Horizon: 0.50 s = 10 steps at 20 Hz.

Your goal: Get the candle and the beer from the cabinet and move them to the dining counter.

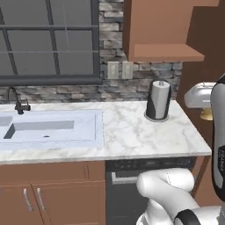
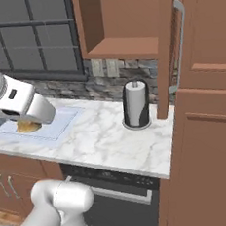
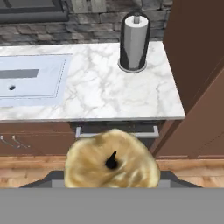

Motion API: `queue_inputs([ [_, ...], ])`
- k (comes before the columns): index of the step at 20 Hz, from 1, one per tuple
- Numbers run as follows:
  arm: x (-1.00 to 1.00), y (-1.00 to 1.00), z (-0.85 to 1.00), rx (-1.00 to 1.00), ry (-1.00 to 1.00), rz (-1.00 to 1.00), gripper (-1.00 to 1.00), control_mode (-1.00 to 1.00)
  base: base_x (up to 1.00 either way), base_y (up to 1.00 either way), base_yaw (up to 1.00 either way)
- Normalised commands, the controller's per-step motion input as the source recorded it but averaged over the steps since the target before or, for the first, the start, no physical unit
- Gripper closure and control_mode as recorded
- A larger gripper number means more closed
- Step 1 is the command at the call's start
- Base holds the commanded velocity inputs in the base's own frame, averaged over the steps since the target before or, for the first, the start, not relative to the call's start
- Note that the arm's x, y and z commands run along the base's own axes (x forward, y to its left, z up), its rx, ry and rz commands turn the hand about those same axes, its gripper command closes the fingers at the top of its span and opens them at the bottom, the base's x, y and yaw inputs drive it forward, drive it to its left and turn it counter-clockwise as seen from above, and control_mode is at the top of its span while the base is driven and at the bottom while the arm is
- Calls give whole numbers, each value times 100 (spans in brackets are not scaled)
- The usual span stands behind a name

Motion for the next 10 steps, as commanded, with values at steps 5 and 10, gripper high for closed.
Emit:
queue_inputs([
  [5,0,0,0,0,0,0,100,100,-61,7,84],
  [10,0,0,0,0,0,0,100,100,-22,0,100],
])
